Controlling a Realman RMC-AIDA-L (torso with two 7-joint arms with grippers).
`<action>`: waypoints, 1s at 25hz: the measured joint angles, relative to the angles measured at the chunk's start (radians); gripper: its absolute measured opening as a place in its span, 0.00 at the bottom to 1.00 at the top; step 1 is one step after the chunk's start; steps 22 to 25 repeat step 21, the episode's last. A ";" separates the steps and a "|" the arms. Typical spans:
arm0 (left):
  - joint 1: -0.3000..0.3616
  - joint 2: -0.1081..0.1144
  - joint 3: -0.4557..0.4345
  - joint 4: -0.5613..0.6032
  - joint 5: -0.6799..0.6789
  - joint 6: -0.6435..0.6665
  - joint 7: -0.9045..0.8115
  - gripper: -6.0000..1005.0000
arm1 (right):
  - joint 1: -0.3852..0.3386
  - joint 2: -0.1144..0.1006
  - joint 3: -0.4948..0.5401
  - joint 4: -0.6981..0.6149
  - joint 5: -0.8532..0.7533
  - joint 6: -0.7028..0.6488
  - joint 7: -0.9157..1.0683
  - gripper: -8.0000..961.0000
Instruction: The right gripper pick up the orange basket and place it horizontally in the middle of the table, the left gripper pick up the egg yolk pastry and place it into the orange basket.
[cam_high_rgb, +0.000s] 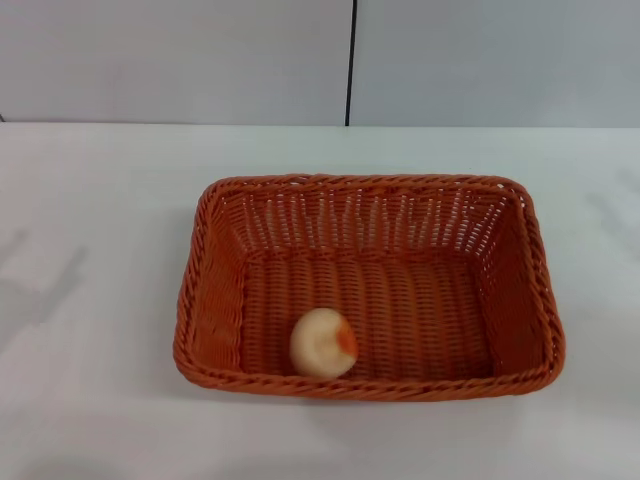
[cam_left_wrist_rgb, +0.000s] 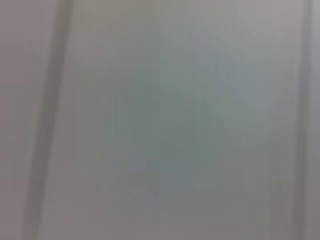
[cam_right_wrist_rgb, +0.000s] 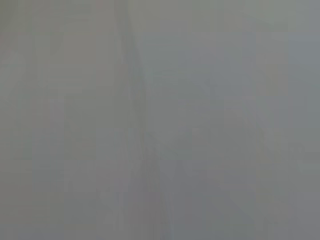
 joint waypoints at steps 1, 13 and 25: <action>0.031 0.000 -0.059 -0.005 -0.021 -0.001 0.035 0.81 | -0.001 0.000 0.128 0.082 0.000 0.004 -0.084 0.66; 0.073 -0.004 -0.218 -0.111 -0.053 -0.056 0.209 0.82 | 0.013 0.004 0.572 0.425 0.000 0.081 -0.468 0.66; 0.071 -0.005 -0.224 -0.150 -0.052 -0.097 0.230 0.82 | 0.036 0.004 0.576 0.453 0.000 0.102 -0.515 0.66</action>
